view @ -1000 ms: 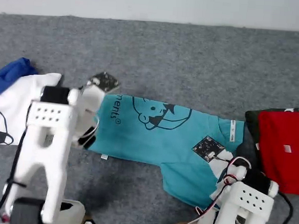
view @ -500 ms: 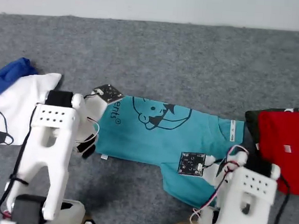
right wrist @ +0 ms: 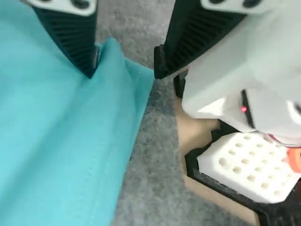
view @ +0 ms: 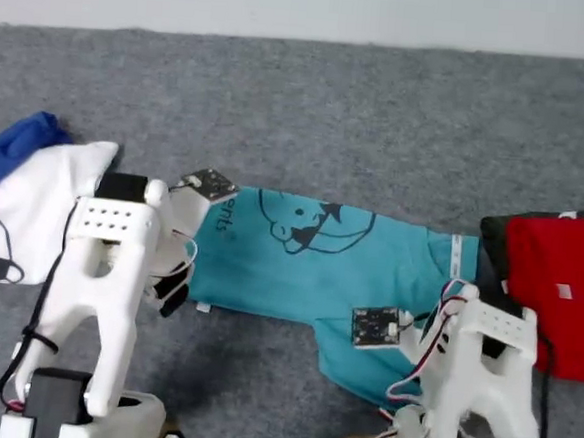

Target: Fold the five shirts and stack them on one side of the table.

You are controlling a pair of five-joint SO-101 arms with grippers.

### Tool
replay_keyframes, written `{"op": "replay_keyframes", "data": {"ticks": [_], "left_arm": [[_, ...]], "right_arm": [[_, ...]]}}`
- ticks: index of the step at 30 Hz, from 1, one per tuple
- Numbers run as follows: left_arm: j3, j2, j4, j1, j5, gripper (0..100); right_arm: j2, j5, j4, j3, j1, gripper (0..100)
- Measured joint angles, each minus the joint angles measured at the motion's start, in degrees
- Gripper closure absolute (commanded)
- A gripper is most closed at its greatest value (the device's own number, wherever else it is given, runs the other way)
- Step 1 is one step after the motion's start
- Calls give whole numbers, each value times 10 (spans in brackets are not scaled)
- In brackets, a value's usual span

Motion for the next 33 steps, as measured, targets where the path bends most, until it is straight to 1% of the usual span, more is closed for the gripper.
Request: {"op": "replay_keyframes", "data": {"ticks": [1, 3, 5, 8, 10, 13, 15, 19, 20, 23, 27, 33], "left_arm": [[0, 0, 0, 0, 0, 927], [0, 0, 0, 0, 0, 927], [0, 0, 0, 0, 0, 927], [0, 0, 0, 0, 0, 927], [0, 0, 0, 0, 0, 927], [0, 0, 0, 0, 0, 927], [0, 0, 0, 0, 0, 927], [0, 0, 0, 0, 0, 927], [0, 0, 0, 0, 0, 927], [0, 0, 0, 0, 0, 927], [0, 0, 0, 0, 0, 927], [0, 0, 0, 0, 0, 924]], "right_arm": [[3, 2, -26, 5, 4, 991], [32, 3, -102, 14, 9, 973], [49, -11, -171, 20, 13, 984], [62, -62, -187, 15, 17, 987], [62, -72, -184, 7, 17, 988], [75, -77, -140, -24, 18, 987], [77, -77, -113, -45, 20, 957], [77, -88, -60, -66, 21, 789], [77, -98, -47, -67, 21, 774], [78, -117, -18, -67, 21, 796], [78, -135, 9, -74, 5, 779], [78, -185, 136, -149, -16, 772]]}}
